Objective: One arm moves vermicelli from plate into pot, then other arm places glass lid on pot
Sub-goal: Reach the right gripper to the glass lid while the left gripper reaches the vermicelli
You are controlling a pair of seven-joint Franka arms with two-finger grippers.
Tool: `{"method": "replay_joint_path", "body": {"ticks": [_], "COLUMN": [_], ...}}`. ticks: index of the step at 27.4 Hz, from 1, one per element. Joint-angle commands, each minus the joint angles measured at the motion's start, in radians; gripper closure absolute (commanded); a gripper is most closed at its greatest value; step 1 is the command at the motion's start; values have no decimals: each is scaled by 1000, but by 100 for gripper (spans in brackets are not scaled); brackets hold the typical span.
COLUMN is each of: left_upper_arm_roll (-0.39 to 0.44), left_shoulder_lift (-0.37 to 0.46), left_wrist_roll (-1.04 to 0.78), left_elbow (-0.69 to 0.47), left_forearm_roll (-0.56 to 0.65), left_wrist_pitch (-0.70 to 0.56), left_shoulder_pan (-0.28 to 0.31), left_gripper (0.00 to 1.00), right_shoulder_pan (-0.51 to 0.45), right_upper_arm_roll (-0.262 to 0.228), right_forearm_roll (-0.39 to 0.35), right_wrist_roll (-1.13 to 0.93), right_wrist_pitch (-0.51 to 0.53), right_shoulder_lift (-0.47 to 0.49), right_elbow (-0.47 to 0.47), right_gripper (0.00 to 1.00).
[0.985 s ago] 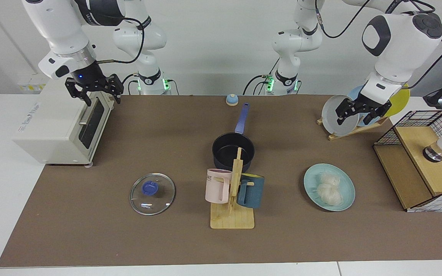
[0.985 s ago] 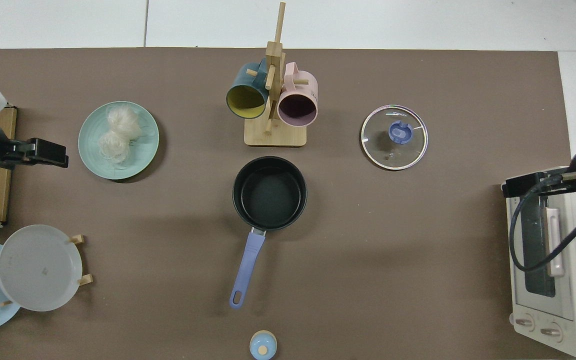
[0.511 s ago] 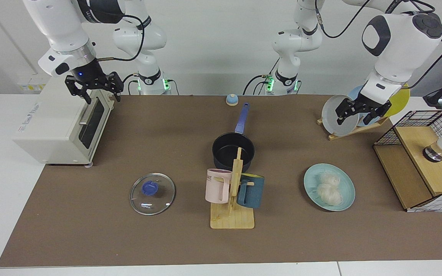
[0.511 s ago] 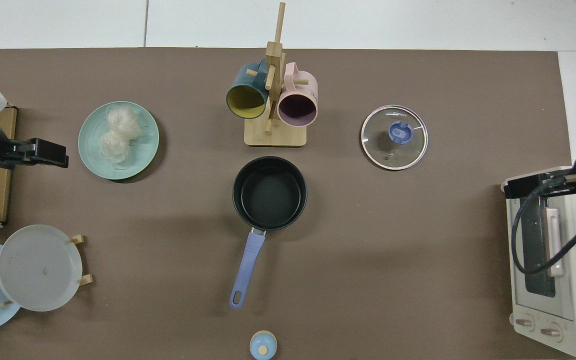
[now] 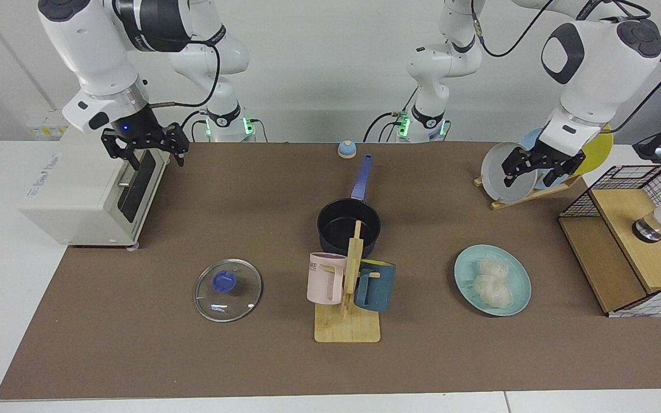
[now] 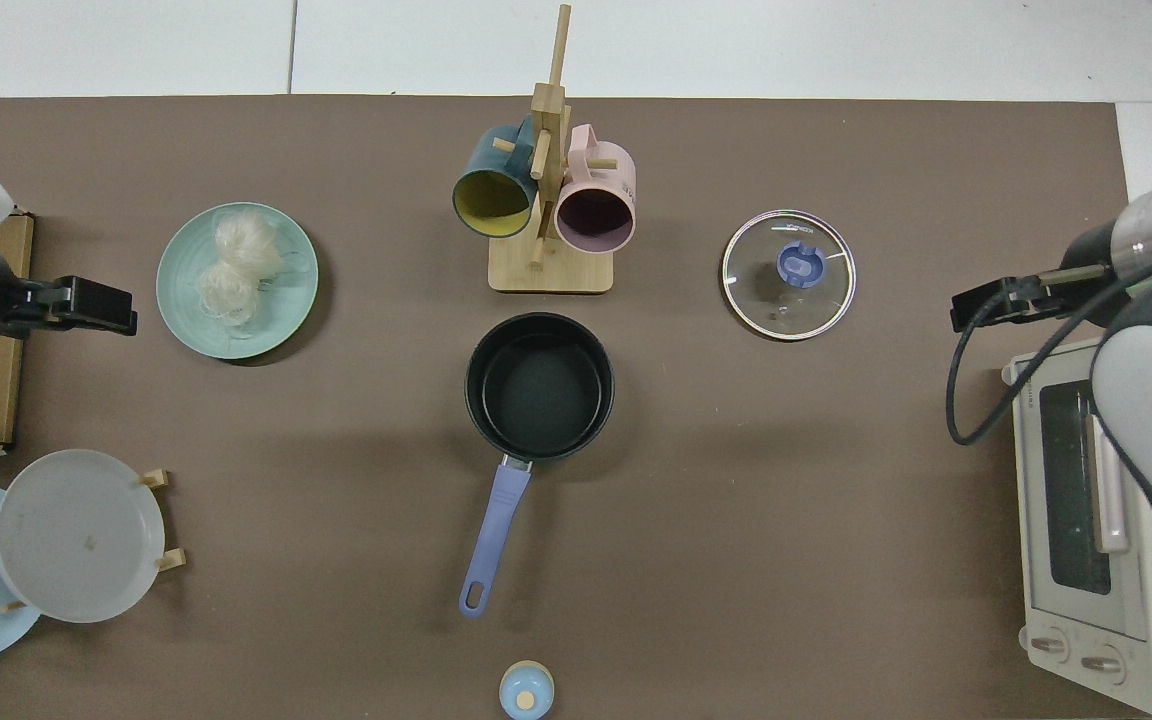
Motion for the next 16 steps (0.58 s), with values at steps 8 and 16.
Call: {"method": "replay_joint_path", "body": {"ticks": [8, 16], "left_upper_arm_roll": [0, 0], "left_shoulder_lift": [-22, -22], "left_wrist_roll": [-8, -8], "left_elbow": [-21, -21], "left_forearm_roll": [-4, -4], "left_wrist_pitch": [-5, -5], "left_shoulder_pan": [4, 4], "left_gripper": [0, 0], "right_shoulder_pan": [3, 23], "right_upper_arm_roll": [57, 59], "right_forearm_roll": [-7, -9], "right_wrist_roll": [21, 43], "right_wrist_pitch": [124, 227], "right_shoulder_lift": [206, 295], "right_elbow": [136, 145], "right_gripper": [0, 0]}}
